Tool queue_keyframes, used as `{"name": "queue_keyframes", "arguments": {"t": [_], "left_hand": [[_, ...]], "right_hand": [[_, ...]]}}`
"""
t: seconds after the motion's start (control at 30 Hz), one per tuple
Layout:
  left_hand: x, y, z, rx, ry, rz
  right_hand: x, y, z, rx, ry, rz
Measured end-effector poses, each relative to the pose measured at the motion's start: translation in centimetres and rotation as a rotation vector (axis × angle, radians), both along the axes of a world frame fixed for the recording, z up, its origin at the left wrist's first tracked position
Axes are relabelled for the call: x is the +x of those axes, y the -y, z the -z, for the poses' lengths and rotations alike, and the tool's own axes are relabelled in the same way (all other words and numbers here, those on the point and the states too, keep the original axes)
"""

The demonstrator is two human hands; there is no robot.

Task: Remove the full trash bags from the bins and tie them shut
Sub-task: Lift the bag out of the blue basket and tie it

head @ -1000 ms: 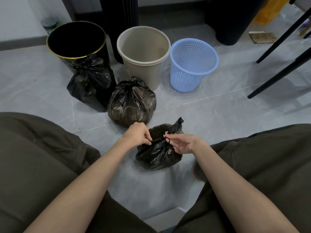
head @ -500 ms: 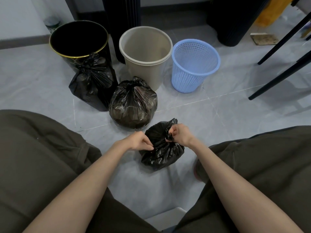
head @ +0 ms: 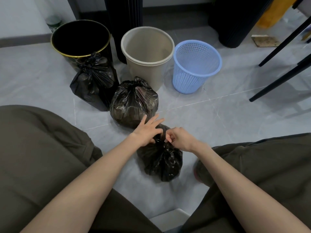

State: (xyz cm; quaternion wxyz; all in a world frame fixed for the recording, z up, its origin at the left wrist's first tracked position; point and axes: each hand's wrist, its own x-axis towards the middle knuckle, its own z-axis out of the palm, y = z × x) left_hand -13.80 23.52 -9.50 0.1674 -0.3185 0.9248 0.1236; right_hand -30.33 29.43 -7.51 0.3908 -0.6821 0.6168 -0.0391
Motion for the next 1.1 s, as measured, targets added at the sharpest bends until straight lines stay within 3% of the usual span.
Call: {"name": "queue_keyframes", "arguments": {"t": [0.07, 0.3, 0.43, 0.53, 0.67, 0.73, 0.9, 1.1], "left_hand": [[0.7, 0.1, 0.3, 0.024, -0.046, -0.007], [1.6, -0.8, 0.3, 0.447, -0.129, -0.214], [2.1, -1.6, 0.1, 0.529, -0.251, -0.292], [2.6, -2.1, 0.4, 0.604, -0.321, -0.412], [3.7, -2.5, 0.6, 0.687, -0.371, -0.460], [3.9, -2.4, 0.6, 0.709, -0.404, -0.498], [3.4, -2.5, 0.5, 0.726, -0.698, -0.832], [2.8, -3.0, 0.3, 0.704, -0.655, -0.967]], "right_hand": [[-0.3, -0.3, 0.2, -0.045, 0.033, 0.072], [0.2, -1.0, 2.7, -0.386, 0.076, 0.350], [1.9, -1.5, 3.8, -0.455, 0.262, 0.593], [2.8, -0.9, 4.2, -0.371, 0.319, 0.806], [3.6, -0.7, 4.6, -0.123, 0.577, 0.983], [3.6, -0.9, 4.3, -0.076, 0.663, 0.980], [3.5, -1.1, 3.4, 0.082, 0.797, 0.918], [3.3, -1.2, 3.1, 0.150, 0.782, 0.904]]}}
